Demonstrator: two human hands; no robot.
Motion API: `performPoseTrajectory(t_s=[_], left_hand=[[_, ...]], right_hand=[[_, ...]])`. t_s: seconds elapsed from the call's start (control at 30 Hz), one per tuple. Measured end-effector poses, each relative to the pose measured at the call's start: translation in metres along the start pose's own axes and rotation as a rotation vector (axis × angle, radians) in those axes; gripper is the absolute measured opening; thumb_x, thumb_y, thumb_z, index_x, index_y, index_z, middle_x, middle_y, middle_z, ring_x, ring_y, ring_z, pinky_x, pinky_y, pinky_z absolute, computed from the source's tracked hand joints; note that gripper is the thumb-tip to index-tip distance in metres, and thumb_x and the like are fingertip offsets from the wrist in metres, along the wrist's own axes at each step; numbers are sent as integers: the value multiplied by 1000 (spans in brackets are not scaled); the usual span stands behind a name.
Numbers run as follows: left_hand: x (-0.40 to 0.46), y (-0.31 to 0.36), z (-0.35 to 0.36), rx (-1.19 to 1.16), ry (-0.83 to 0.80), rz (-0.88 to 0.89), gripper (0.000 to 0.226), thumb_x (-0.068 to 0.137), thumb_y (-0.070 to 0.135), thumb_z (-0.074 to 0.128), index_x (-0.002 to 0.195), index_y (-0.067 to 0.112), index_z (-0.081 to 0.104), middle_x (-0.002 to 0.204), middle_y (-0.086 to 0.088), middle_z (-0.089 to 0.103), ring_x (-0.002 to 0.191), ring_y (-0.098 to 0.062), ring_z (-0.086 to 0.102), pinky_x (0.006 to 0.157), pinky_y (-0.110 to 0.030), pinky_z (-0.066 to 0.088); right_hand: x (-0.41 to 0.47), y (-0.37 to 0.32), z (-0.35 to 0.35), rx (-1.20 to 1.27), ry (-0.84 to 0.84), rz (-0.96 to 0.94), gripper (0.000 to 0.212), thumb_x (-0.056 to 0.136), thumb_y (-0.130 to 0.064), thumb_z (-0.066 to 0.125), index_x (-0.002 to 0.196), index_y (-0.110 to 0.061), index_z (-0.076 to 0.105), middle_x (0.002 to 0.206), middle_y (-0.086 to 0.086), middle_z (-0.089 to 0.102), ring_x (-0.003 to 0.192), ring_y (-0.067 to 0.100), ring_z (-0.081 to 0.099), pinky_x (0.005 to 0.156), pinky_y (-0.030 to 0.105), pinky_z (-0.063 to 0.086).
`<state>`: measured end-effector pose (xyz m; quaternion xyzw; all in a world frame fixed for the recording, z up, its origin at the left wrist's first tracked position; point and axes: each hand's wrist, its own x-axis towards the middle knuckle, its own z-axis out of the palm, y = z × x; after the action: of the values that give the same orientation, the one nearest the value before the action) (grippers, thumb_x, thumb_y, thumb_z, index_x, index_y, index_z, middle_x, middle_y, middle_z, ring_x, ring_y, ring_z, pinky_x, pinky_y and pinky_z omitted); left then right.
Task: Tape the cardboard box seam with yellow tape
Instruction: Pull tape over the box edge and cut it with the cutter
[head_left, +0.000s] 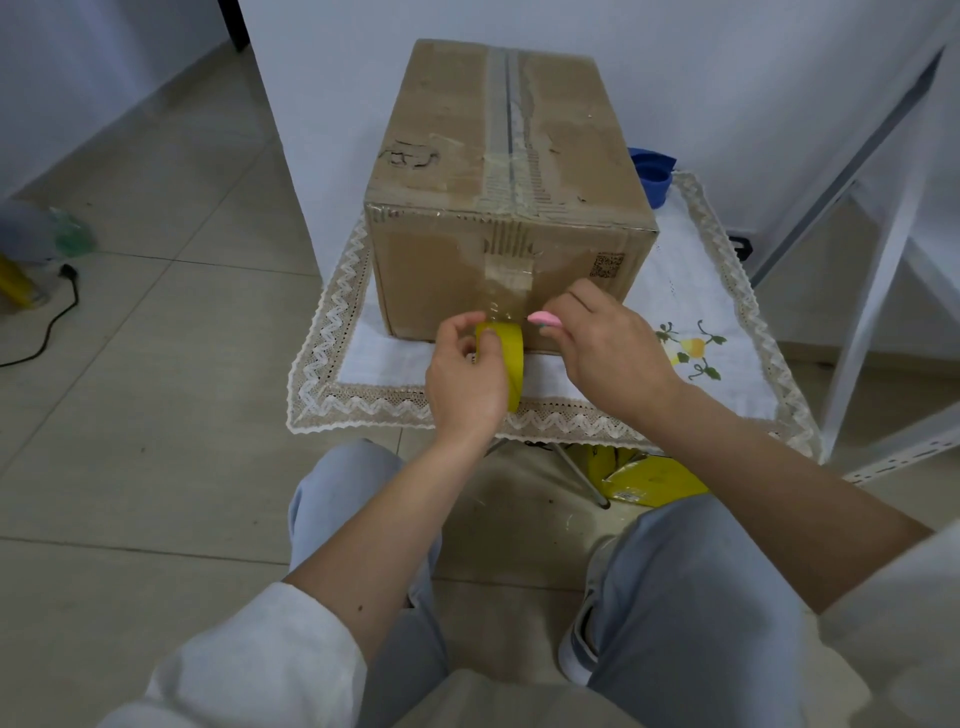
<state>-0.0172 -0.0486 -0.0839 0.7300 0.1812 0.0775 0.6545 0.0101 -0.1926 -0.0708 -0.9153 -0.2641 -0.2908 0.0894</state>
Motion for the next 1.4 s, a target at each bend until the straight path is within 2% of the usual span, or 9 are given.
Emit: performPoseTrajectory(t_s=[0.07,0.3,0.7,0.83,0.9,0.97,1.1,1.27,1.4], left_hand=[[-1,0,-1,-15,-9,2,16,95,21,52,108,28,59,96,-1,67,82,-17,60,79,-35,48],[-1,-1,-2,-28,-11,21,17,94,18,52,108,23,60,92,-4,65,79,-17,57,74,-33,45],[0,-3,-3,-28,-29,45,13,95,19,54,106,23,61,92,-4,66,79,-16,57,73,-33,45],[1,-3,-3,-34,-24,46,12,95,19,55,103,26,60,94,-4,67,80,-16,58,70,-29,44],[2,-3,-4,-35,-20,46,15,94,19,55,106,25,62,91,-1,65,78,-15,57,67,-26,43],[2,-4,-4,-39,-13,43,17,94,18,55,108,25,63,93,1,65,79,-13,57,65,-22,41],[1,-5,-2,-48,-22,42,18,94,18,54,109,23,63,92,2,65,80,-14,58,69,-26,43],[-2,-2,-4,-60,-28,37,16,95,18,53,105,27,62,99,-4,67,81,-15,58,74,-30,45],[-7,-3,-5,-75,-17,34,16,95,18,52,103,30,58,89,2,63,75,-15,56,76,-35,46]], right_hand=[[-2,-1,0,1,12,20,24,97,-21,55,88,-2,66,83,13,58,62,28,56,50,30,43],[1,-15,-6,112,109,1,38,104,-29,44,97,-2,70,85,12,60,68,25,57,60,31,46],[10,-16,6,49,2,-76,25,97,-20,51,91,0,66,84,14,59,67,29,57,53,39,49],[15,-17,7,-31,-44,-105,6,87,-8,68,87,-3,65,82,12,59,65,28,57,52,35,46],[14,-12,7,-93,-72,-101,17,74,2,78,82,-4,64,79,11,58,62,27,56,51,32,41],[9,-4,5,-125,-77,-91,19,72,5,79,81,-4,64,78,11,58,61,28,55,50,32,39],[-2,-2,4,-104,-17,-60,11,88,-9,73,83,-4,65,78,11,57,61,27,56,51,35,43],[-7,0,-1,-33,-18,28,10,91,-11,69,90,-2,66,83,13,58,64,30,57,52,35,48],[-15,0,-6,67,-28,156,34,98,-31,47,99,-6,69,91,11,60,69,28,59,53,29,45]])
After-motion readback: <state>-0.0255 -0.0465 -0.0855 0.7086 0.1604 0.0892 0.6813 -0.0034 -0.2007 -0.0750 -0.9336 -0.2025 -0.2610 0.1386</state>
